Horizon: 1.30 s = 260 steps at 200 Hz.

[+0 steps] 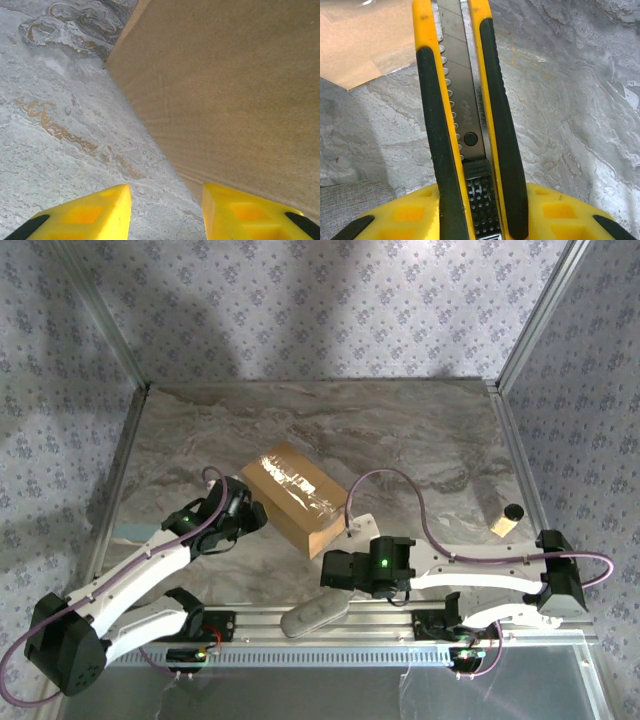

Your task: Unpack the express box

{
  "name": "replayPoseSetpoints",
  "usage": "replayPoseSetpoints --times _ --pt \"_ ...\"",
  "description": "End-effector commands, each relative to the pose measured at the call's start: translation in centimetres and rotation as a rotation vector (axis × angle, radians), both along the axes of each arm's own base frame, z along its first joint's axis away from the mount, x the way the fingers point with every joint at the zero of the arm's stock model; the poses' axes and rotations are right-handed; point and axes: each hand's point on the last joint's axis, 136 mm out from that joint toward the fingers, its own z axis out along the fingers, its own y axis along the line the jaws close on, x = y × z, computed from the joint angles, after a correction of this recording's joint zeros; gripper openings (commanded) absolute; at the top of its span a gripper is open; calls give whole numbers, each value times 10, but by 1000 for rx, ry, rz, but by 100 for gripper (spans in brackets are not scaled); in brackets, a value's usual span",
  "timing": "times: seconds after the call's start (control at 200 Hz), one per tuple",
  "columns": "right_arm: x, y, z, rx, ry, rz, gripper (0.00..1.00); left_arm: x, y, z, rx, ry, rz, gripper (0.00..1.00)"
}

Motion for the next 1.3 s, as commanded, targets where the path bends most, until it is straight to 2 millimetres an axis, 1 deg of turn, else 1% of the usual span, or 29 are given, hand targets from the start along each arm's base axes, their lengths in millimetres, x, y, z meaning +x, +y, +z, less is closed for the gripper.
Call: replayPoseSetpoints --times 0.0,0.195,0.45,0.59,0.71,0.785,0.815,0.825,0.915,1.065,1.149,1.294 --pt "2 1 7 5 -8 -15 0 6 -3 19 -26 -47 9 42" --pt "2 3 10 11 -10 -9 0 5 -2 20 -25 -48 9 42" --pt "1 4 11 17 8 -6 0 5 -2 27 -18 -61 0 42" --pt "1 4 11 33 20 -9 0 5 2 37 1 -75 1 42" --pt "2 2 10 37 27 -15 0 4 10 45 30 -80 15 42" --pt "2 1 10 39 30 -19 0 4 16 54 53 -87 25 42" --pt "2 1 10 42 31 -18 0 6 17 60 56 -103 27 42" --pt "2 1 10 43 32 -19 0 3 19 58 71 -91 27 42" --pt "2 1 9 43 36 -21 0 5 27 71 113 -107 30 42" --pt "3 0 10 41 37 -20 0 17 43 92 186 -123 48 43" --pt "3 0 11 37 35 -15 0 29 50 104 217 -140 64 43" --pt "5 0 11 37 37 -16 0 54 54 121 234 -184 91 44"
